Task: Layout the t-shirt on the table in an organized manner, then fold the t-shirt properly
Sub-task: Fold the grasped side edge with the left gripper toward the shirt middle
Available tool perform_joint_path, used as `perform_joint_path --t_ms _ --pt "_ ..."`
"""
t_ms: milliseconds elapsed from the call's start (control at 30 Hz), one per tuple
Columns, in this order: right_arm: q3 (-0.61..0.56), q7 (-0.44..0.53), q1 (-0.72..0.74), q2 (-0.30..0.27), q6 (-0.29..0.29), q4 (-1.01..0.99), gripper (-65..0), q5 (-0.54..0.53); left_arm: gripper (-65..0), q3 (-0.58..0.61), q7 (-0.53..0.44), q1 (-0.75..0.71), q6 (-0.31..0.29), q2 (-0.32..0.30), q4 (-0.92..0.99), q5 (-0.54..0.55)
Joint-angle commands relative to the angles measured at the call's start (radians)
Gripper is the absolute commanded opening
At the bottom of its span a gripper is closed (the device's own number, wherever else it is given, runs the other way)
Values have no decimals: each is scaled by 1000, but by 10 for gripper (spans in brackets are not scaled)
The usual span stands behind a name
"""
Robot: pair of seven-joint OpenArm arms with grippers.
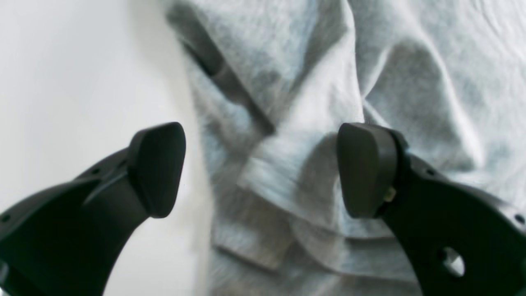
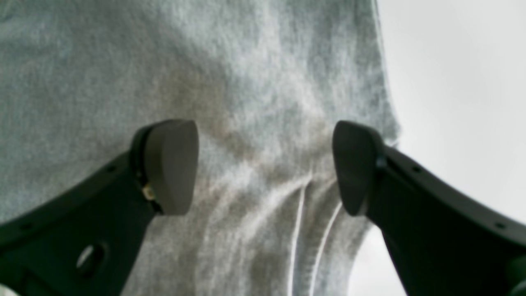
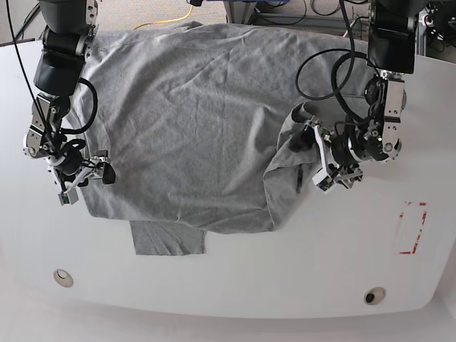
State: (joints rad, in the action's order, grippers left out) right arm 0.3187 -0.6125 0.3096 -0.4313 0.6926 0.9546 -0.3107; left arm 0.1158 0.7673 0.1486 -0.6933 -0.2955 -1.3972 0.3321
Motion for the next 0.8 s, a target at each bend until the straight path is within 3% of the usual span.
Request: perform_joint_path --t_ms 0,500,767 --pt "4 21 26 -22 6 20 -160 -12 -103 -3 -19 18 -5 -15 -40 14" --pt "4 21 26 -21 6 20 -160 -14 -103 3 -18 -66 -5 -34 -195 19" --pt "4 21 26 -21 6 20 -160 -14 -103 3 44 -76 -5 -29 -192 19"
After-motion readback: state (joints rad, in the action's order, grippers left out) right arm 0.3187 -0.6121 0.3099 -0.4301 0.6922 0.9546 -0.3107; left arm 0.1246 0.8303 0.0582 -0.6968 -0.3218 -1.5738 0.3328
